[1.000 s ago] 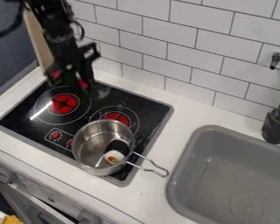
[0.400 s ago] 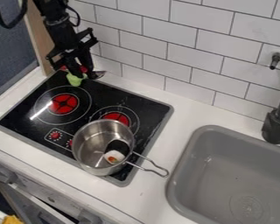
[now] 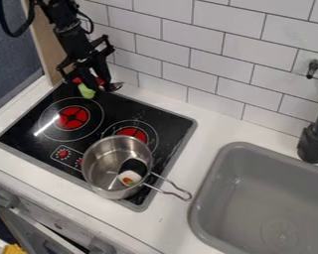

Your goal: Move the red spoon to the right side of the stove

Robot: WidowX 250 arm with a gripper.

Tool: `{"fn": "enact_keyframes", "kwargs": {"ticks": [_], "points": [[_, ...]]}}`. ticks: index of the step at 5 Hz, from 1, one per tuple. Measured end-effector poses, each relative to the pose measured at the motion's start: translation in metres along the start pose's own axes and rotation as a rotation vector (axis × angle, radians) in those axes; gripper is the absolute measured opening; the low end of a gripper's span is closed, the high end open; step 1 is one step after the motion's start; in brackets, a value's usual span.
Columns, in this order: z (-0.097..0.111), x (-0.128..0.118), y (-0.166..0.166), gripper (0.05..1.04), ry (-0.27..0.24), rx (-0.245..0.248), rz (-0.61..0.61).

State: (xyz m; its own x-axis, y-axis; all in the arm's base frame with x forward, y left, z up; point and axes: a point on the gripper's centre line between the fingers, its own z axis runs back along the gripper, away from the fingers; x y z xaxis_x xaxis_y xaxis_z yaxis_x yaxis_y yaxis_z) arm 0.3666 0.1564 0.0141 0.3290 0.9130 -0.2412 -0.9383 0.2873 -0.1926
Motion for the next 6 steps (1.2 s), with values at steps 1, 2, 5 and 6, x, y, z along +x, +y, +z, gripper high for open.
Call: {"fn": "enact_keyframes", "kwargs": {"ticks": [1,2,5,6], "points": [[-0.008,-0.009,0.003,0.322,0.046,-0.003,-0.002],[-0.017,-0.022,0.005,0.322,0.087,0.005,-0.017],[-0.043,-0.077,0.001,0.322,0.207,0.042,-0.112],[-0.049,-0.091,-0.001,0.322,0.239,0.053,-0.138]]}}
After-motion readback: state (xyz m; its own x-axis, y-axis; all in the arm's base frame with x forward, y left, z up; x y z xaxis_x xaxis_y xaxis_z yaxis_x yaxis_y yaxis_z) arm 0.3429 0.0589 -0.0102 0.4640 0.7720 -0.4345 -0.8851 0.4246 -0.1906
